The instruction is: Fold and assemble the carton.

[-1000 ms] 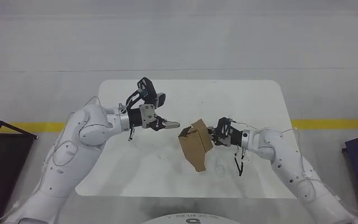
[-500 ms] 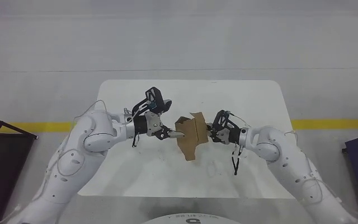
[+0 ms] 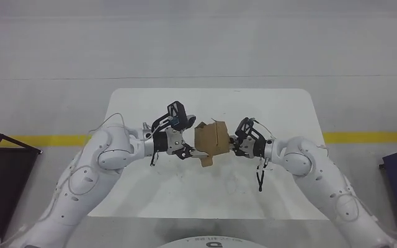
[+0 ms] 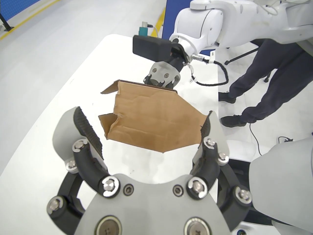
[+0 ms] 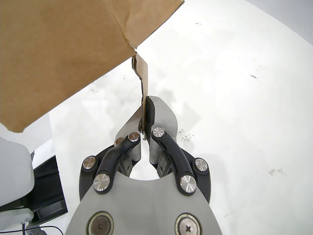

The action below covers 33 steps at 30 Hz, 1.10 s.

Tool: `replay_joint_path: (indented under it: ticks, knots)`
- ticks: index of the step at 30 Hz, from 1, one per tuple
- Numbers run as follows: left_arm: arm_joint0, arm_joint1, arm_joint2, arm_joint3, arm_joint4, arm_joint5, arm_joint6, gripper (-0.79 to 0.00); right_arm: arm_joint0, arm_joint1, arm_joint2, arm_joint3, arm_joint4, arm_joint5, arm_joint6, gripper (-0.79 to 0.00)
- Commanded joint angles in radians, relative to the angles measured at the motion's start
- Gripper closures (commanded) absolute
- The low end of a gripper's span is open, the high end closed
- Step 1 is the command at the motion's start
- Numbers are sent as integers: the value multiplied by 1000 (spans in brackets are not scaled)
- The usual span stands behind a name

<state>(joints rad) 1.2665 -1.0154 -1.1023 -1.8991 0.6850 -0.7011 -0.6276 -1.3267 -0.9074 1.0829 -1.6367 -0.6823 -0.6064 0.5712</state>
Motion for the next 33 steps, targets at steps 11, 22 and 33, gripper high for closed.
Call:
replay_joint_path:
  ticks: [11,22,33]
  knots:
    - [-17,-2,29,33,14,1,19,-785,-1,-2,-5,-1,-2,5,-11,0]
    - [-14,4,16,-3,-6,-16,19,-785,8,-10,-18,-3,30,59,33,0]
    - [-33,5,39,-11,-32,-25,3,-785,44,-25,-62,7,63,87,72,0]
